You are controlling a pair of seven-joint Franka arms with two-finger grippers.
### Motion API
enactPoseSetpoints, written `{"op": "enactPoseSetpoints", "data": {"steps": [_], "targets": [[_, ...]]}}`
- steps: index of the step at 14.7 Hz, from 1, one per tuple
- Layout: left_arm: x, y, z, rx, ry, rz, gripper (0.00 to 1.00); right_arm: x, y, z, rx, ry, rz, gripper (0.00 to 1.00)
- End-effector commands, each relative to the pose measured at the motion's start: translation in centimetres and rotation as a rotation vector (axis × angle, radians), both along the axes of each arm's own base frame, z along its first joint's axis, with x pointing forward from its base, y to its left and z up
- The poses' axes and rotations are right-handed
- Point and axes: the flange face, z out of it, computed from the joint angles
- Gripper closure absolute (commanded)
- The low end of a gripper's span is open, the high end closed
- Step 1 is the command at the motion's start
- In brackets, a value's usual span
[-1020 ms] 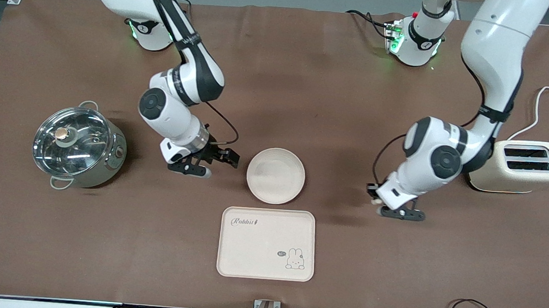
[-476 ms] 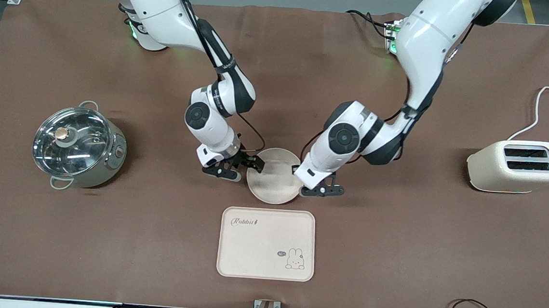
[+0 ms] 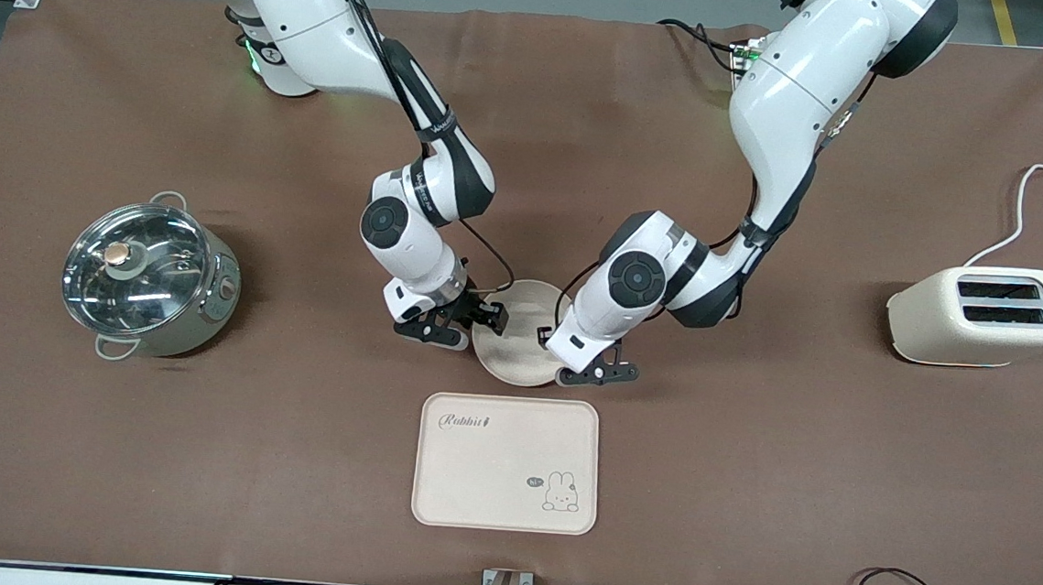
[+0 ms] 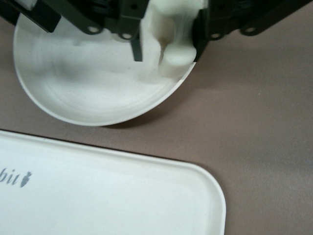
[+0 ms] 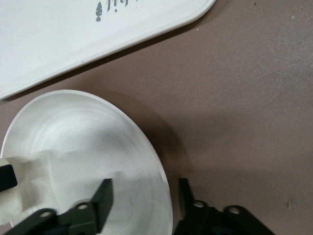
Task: Place bun in plate and plate on tray
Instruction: 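Lower the bun into the plate while the right gripper grips the rim, then withdraw the left gripper while the right gripper lifts the plate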
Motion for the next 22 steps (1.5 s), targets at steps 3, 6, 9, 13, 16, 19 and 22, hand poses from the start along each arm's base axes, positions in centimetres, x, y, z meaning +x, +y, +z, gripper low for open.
{"op": "enactPoseSetpoints", "data": {"steps": [3,6,9,13,16,19,22], "targets": [[0.3,-0.2,1.6,0.012,-0.016,0.002,0.0,0.1,-0.1,-0.1,0.001,0.004,0.006,0.77],[1.8,2.2,4.7,0.065,-0.041,-0.036,0.0,0.3,-0.9,-0.5,-0.009,0.0,0.027,0.82],[5.2,9.4,12.0,0.187,-0.073,-0.116,0.0,0.3,-1.0,-0.9,-0.012,0.004,0.025,0.96],[7.5,23.3,23.1,0.232,-0.089,-0.212,0.0,0.5,-0.9,0.2,-0.002,-0.006,0.024,1.0],[4.9,27.4,30.4,0.268,-0.059,-0.216,0.0,1.1,-0.2,4.5,0.047,-0.053,0.015,1.0],[1.8,29.9,35.8,0.256,-0.045,-0.223,0.0,3.8,-0.4,7.7,0.086,-0.113,-0.005,1.0],[-0.4,31.7,39.9,0.257,-0.065,-0.24,0.0,6.9,0.3,9.2,0.117,-0.17,-0.006,1.0]]}}
